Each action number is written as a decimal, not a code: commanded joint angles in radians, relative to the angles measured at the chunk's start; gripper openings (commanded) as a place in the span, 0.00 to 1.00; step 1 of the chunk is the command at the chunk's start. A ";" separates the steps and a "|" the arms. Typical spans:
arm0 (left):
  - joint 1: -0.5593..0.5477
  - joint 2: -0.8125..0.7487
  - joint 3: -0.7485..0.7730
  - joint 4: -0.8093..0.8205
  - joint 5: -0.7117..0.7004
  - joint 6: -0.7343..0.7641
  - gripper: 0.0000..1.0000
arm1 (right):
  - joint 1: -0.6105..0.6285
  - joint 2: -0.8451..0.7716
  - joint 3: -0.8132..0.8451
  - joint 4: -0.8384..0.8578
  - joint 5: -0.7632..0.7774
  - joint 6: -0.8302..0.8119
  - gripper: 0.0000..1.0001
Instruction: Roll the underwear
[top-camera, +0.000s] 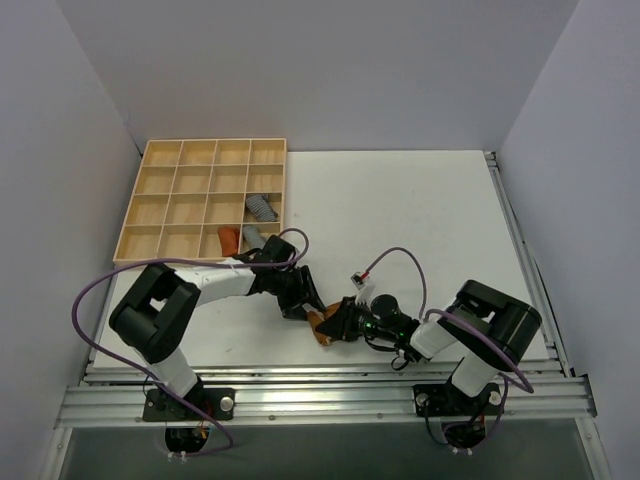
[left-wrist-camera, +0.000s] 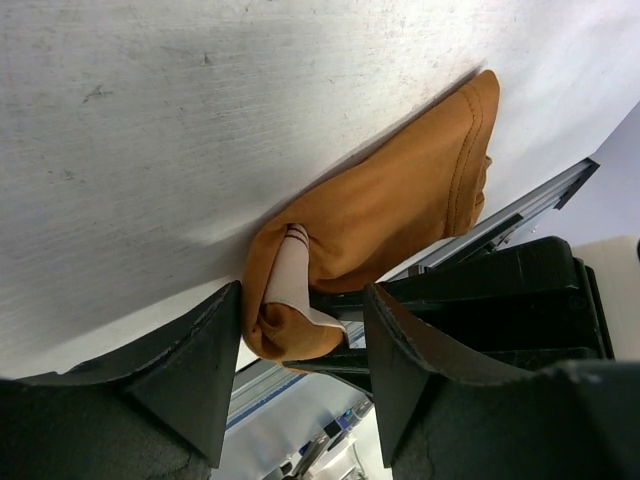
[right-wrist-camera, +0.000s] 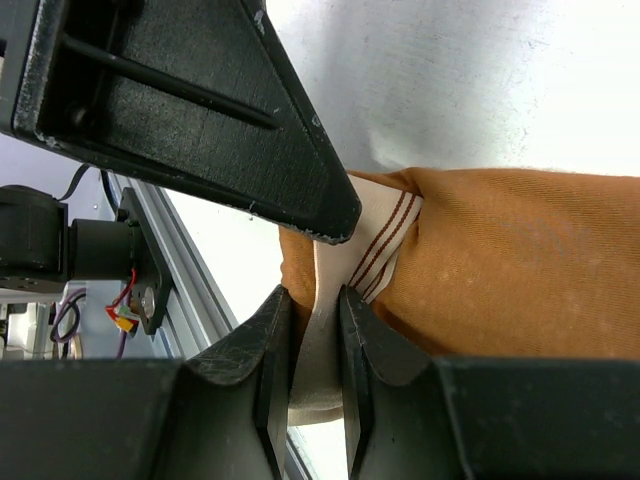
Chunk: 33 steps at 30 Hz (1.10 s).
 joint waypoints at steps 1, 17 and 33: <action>-0.002 -0.021 0.010 -0.003 0.032 0.049 0.59 | -0.007 0.018 -0.043 -0.146 0.004 -0.034 0.02; -0.027 -0.125 0.171 -0.527 -0.250 -0.167 0.63 | -0.010 -0.014 -0.081 -0.170 0.060 -0.032 0.01; -0.110 -0.026 0.225 -0.445 -0.273 -0.273 0.67 | -0.009 -0.021 -0.069 -0.184 0.067 -0.039 0.01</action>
